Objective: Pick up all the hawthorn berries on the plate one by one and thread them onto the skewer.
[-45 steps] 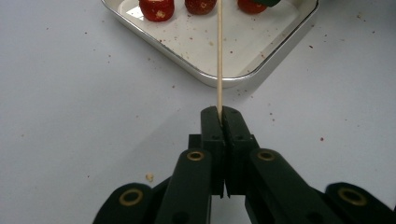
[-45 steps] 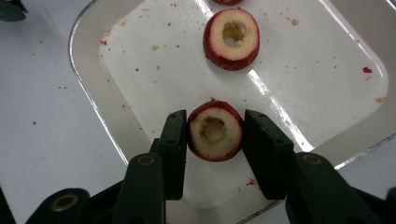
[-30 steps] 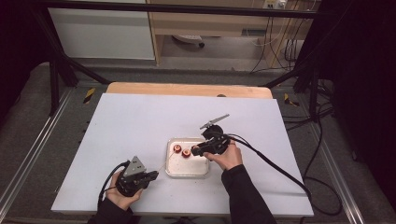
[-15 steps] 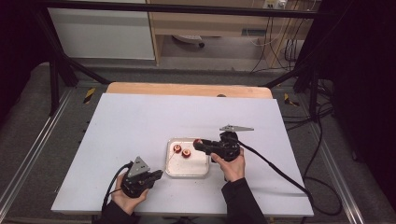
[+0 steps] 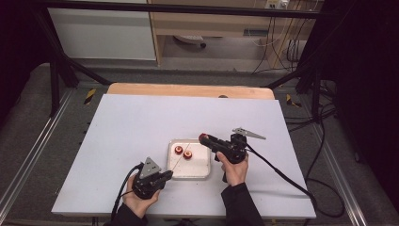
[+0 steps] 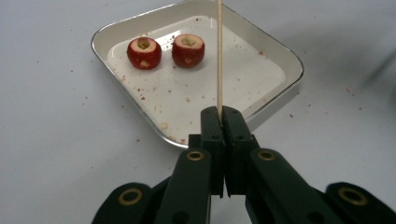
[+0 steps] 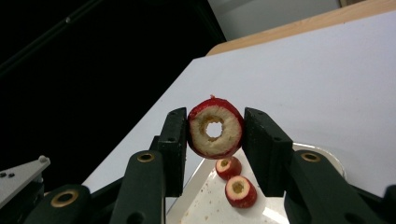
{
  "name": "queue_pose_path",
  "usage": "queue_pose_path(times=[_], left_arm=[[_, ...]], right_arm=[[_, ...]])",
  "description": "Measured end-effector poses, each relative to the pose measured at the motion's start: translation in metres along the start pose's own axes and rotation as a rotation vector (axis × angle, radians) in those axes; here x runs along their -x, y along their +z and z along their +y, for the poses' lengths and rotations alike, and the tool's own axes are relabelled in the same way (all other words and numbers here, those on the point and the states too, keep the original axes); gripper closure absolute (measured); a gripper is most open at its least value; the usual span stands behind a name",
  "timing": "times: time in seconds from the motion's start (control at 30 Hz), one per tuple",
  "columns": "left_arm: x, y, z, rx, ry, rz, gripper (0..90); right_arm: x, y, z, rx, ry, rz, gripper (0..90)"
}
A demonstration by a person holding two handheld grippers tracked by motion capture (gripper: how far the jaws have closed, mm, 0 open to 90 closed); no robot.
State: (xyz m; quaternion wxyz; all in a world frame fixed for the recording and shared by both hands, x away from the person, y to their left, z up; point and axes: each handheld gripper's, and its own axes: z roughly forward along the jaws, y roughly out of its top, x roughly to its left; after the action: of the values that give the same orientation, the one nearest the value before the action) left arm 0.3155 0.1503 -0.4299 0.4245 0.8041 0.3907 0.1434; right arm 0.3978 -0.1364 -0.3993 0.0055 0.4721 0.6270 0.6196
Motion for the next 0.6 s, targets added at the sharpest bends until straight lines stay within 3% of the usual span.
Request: queue_pose_path(times=[0.2,0.6], left_arm=[[0.008,0.005,0.006,0.019,-0.002,-0.019,88.3],[0.014,0.009,0.015,0.043,-0.028,-0.043,88.3]], right_arm=[[0.0,0.003,0.0,0.067,0.021,0.005,61.3],[0.0,0.006,-0.001,0.145,0.041,0.016,61.4]])
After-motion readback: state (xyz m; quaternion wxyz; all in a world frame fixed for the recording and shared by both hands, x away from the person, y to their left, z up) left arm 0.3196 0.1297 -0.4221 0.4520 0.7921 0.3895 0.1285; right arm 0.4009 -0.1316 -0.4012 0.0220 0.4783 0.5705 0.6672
